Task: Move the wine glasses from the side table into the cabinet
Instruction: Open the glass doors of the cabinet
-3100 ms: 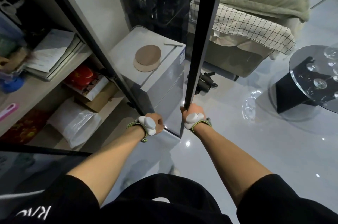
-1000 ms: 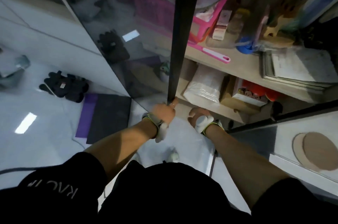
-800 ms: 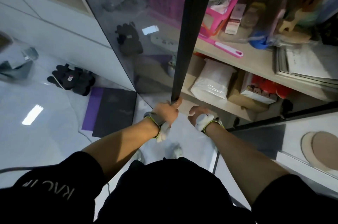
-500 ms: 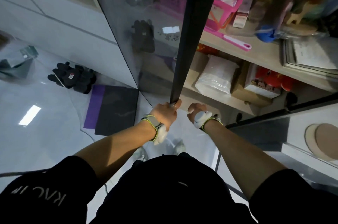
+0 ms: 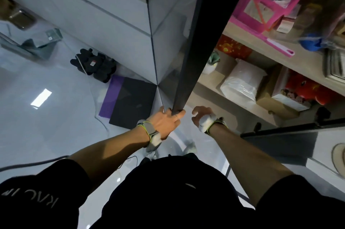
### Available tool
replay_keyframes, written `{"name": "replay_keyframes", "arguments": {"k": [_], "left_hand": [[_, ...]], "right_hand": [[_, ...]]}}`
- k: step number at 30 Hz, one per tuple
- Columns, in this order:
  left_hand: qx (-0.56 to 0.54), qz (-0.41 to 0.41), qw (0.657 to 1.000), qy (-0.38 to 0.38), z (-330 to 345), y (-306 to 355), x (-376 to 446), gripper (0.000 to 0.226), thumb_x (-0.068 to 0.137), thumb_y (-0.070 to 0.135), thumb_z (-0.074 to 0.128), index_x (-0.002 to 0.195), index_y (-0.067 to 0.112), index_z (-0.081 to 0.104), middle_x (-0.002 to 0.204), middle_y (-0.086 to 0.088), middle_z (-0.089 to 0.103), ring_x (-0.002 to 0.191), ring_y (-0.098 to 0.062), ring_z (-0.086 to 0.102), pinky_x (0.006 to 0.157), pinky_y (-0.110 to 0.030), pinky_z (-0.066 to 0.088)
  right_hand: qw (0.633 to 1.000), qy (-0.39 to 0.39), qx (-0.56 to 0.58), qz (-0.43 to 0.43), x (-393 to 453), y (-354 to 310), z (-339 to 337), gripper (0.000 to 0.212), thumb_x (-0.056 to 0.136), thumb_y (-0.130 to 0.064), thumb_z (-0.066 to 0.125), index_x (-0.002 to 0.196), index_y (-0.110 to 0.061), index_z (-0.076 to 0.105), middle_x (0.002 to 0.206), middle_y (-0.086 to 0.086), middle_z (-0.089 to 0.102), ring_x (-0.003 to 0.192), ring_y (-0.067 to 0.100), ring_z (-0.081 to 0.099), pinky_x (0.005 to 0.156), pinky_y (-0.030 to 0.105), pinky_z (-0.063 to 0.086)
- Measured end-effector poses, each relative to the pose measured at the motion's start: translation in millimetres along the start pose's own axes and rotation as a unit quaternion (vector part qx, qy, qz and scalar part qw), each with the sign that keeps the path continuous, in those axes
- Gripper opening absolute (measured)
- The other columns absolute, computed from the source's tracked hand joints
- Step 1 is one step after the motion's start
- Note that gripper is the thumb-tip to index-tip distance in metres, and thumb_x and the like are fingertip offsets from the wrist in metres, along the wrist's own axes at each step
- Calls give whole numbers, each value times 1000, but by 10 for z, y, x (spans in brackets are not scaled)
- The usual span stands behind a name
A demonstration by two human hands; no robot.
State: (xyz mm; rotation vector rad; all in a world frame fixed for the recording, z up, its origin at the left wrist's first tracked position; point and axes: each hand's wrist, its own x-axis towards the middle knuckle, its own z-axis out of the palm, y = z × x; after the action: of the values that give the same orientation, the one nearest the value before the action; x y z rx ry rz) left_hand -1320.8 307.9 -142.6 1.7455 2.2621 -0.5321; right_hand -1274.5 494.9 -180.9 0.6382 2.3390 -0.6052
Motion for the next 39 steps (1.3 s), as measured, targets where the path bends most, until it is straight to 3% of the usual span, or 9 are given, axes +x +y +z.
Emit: {"name": "replay_keyframes", "arguments": {"k": [3, 9, 15, 18, 20, 22, 25, 30, 39], "left_hand": [[19, 2, 1000, 16, 211, -92, -192, 12, 71, 13, 66, 82, 12, 72, 132, -7, 56, 69, -39, 62, 64, -49, 57], [-129, -96, 987, -26, 272, -140, -553, 53, 95, 8, 45, 146, 6, 30, 153, -21, 27, 127, -49, 38, 111, -63, 26], [-129, -173, 975, 57, 404, -220, -998, 47, 67, 17, 82, 112, 17, 69, 101, -11, 69, 87, -37, 70, 79, -47, 57], [-174, -187, 967, 14, 509, -276, -1052, 41, 85, 17, 64, 126, 19, 60, 139, -10, 51, 122, -49, 49, 108, -60, 32], [-240, -242, 940, -11, 558, -278, -1054, 43, 95, 18, 46, 138, 21, 46, 154, -3, 33, 140, -48, 23, 117, -58, 6], [-306, -299, 903, 51, 595, -292, -1142, 38, 95, 24, 49, 133, 19, 47, 143, -3, 46, 138, -41, 30, 120, -53, 13], [-475, -382, 748, 263, 620, -380, -1227, 26, 90, 25, 61, 108, 9, 53, 105, -8, 61, 95, -26, 63, 94, -34, 50], [-499, -510, 553, 429, 662, -626, -1267, 49, 88, 41, 56, 103, -4, 46, 70, 2, 49, 54, -1, 46, 56, -6, 40], [-533, -556, 484, 414, 807, -997, -1342, 44, 100, 26, 47, 137, 4, 37, 95, -8, 70, 80, -19, 67, 77, -24, 52]], "right_hand": [[999, 11, -14, -32, 11, -165, 70, 32, 92, -23, 54, 123, -17, 56, 137, 6, 49, 123, 27, 50, 99, 29, 41], [997, -2, -64, -54, 34, -504, 140, 32, 93, -28, 54, 124, -21, 55, 137, 6, 50, 121, 29, 53, 97, 29, 46], [991, -29, -102, -83, 99, -984, 208, 37, 96, -26, 52, 132, -17, 52, 145, 7, 43, 132, 28, 44, 104, 30, 38], [986, -49, -122, -106, 133, -1205, 233, 38, 94, -25, 55, 131, -15, 53, 143, 9, 46, 129, 29, 46, 104, 31, 40], [981, -61, -138, -119, 132, -1338, 246, 37, 92, -25, 55, 128, -17, 55, 138, 8, 49, 123, 30, 51, 101, 35, 45], [977, -68, -152, -130, 145, -1519, 298, 35, 92, -28, 52, 126, -21, 53, 136, 6, 50, 120, 29, 53, 98, 37, 48], [975, -69, -157, -141, 212, -1654, 362, 36, 89, -38, 51, 123, -30, 53, 135, 4, 50, 117, 29, 54, 98, 41, 47], [971, -76, -161, -161, 187, -1945, 382, 32, 92, -35, 54, 118, -18, 60, 128, 9, 57, 114, 31, 56, 96, 38, 48], [963, -71, -182, -183, 249, -2345, 359, 34, 96, -30, 54, 124, -12, 60, 130, 10, 59, 118, 30, 56, 95, 30, 44]]}}
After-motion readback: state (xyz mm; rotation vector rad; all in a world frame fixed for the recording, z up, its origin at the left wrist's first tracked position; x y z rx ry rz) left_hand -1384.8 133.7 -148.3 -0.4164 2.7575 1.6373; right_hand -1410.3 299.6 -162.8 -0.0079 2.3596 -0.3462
